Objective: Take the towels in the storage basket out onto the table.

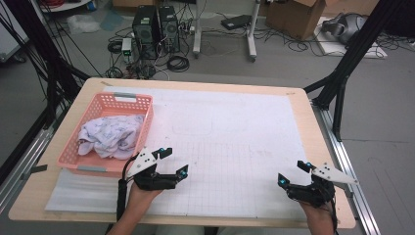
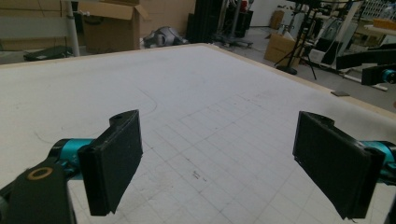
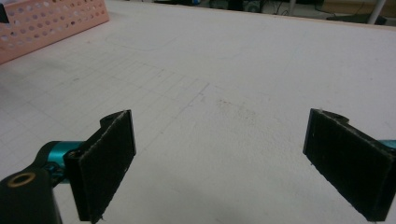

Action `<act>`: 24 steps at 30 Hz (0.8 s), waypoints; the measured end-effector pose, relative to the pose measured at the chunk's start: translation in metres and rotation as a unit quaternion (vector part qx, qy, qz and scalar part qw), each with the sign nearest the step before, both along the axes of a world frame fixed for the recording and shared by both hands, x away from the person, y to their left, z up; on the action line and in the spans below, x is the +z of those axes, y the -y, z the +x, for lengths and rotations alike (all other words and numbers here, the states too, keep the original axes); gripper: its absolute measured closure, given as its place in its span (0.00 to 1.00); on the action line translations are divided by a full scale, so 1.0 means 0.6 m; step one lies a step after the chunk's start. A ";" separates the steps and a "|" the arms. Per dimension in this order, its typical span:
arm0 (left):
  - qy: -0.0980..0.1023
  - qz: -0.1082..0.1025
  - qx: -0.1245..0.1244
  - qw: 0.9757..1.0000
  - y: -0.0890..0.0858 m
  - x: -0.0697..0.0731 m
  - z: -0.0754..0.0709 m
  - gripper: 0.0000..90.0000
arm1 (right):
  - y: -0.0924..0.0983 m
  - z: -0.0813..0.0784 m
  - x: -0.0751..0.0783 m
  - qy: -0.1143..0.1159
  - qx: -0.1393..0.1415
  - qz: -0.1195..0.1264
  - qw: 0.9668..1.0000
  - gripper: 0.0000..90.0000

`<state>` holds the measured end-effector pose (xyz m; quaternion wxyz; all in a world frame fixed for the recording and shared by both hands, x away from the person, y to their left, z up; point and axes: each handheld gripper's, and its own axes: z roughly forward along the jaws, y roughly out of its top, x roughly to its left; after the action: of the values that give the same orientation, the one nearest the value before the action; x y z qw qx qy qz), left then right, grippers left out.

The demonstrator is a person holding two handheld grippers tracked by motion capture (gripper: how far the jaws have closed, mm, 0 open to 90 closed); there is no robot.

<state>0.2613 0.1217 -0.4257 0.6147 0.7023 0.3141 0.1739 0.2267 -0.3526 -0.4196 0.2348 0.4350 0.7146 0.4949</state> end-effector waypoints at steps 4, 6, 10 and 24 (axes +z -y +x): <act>-0.001 -0.008 0.004 1.000 -0.004 0.003 -0.001 0.18 | -0.005 0.000 0.001 0.000 0.001 0.001 1.000 0.09; -0.001 -0.012 0.004 1.000 -0.007 0.005 -0.001 0.18 | -0.007 -0.002 0.002 0.002 0.004 -0.001 1.000 0.09; 0.001 -0.011 0.003 1.000 -0.005 0.008 -0.002 0.18 | -0.005 0.000 0.000 -0.001 0.003 0.001 1.000 0.09; 0.014 -0.023 0.014 1.000 -0.029 0.061 0.003 0.18 | -0.004 0.002 -0.002 -0.006 0.003 0.004 1.000 0.09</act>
<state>0.2630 0.1388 -0.3892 0.6323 0.6815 0.3188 0.1849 0.2277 -0.3500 -0.4210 0.2276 0.4370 0.7150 0.4960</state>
